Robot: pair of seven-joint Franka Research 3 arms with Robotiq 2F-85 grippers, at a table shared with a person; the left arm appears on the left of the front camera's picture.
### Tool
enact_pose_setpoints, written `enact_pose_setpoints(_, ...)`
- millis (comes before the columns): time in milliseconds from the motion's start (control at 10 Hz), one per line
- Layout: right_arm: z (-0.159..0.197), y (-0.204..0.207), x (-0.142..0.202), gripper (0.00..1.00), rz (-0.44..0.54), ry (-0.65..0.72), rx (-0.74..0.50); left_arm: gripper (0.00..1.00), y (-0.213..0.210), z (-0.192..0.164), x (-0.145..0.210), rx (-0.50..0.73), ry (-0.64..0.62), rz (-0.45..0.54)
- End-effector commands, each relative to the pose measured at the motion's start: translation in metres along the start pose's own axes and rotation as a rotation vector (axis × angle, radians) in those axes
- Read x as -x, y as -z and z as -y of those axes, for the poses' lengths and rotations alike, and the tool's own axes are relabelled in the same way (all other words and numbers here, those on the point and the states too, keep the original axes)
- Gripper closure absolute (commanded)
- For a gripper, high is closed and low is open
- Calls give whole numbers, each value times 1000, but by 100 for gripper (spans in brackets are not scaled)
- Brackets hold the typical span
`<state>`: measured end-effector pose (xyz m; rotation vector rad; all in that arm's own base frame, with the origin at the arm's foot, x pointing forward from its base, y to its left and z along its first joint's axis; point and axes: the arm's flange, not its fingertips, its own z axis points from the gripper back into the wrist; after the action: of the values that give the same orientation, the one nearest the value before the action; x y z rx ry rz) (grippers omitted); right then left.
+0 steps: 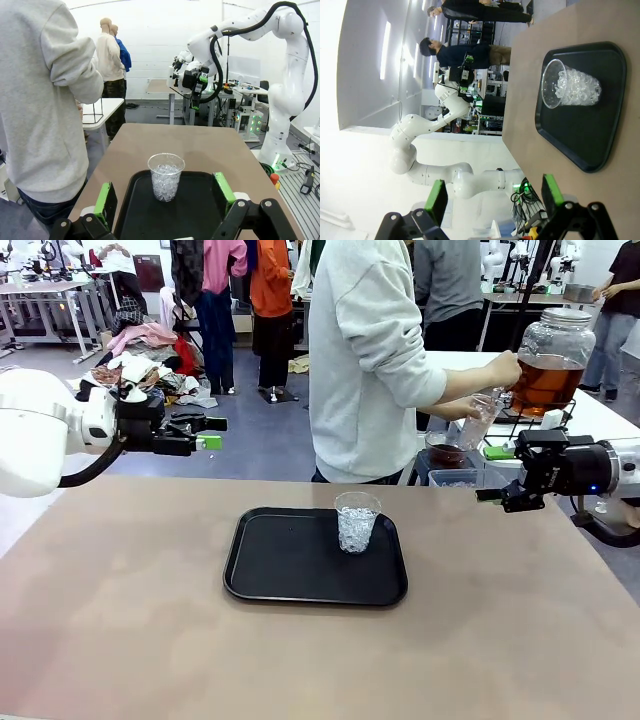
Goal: Pour the drink into the iced cup.
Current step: Pick up the iced cup indicated by the human and present it to them.
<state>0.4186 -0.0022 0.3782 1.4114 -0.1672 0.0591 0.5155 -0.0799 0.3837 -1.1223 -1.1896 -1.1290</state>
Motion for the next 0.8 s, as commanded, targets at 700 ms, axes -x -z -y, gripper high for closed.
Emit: enact_pose_setpoints(700, -1, 0, 0, 0, 5, -2, 1, 0, 1, -1, -2, -10, 1, 8)
